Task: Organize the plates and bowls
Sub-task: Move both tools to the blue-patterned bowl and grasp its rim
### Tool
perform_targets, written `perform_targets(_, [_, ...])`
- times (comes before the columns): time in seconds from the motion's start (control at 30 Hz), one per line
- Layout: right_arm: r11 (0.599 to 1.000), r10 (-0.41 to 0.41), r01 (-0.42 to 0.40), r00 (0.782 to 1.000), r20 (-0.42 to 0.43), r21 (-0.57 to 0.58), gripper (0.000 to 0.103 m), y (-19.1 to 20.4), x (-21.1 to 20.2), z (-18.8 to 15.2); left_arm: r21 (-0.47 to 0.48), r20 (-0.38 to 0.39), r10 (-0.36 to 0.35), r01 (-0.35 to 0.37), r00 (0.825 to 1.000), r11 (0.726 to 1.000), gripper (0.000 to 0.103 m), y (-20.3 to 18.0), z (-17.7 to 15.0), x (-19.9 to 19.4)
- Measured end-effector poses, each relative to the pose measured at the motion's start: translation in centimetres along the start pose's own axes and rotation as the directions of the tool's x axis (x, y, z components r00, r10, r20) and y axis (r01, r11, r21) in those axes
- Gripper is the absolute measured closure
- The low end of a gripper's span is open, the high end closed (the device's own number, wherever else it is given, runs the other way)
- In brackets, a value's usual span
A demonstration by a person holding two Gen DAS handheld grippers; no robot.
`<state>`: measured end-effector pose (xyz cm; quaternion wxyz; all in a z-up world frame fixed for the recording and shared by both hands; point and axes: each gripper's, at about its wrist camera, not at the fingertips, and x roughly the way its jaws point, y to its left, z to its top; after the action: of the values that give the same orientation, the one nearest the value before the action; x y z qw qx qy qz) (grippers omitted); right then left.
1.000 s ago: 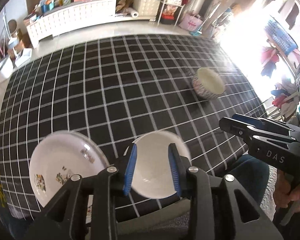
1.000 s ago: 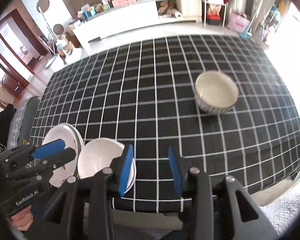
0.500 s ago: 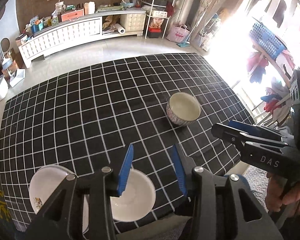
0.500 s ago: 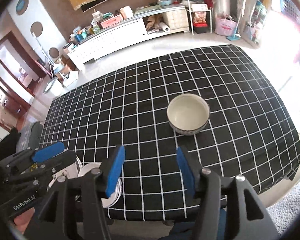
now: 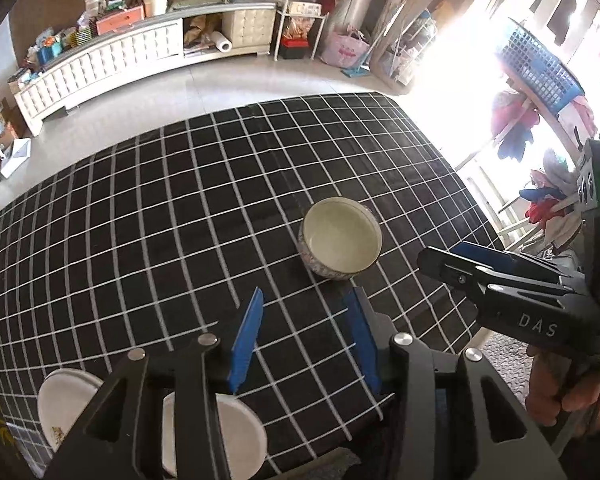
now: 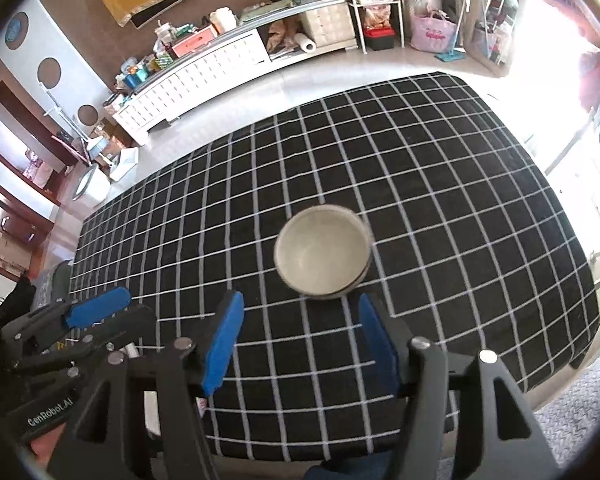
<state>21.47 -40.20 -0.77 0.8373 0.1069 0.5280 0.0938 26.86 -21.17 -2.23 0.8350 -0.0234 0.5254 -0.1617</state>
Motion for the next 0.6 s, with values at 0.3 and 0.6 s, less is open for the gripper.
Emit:
perform_targets(0.3, [0.999,-0.008,0.010,0.998,-0.056,0.043,0.038,-2.8,3.1,2.4,-0.013,-0.082,-0.006,0.005,0.997,1.000,0.061,-0.4,3.3,6.0])
perform_targets(0.6, [0.996,0.004,0.006,0.992,-0.126,0.085,0.038,-4.0,6.9,3.6,-0.048,-0.174,-0.020,0.012,0.984,0.999,0.061,0.4,4.4,11.8])
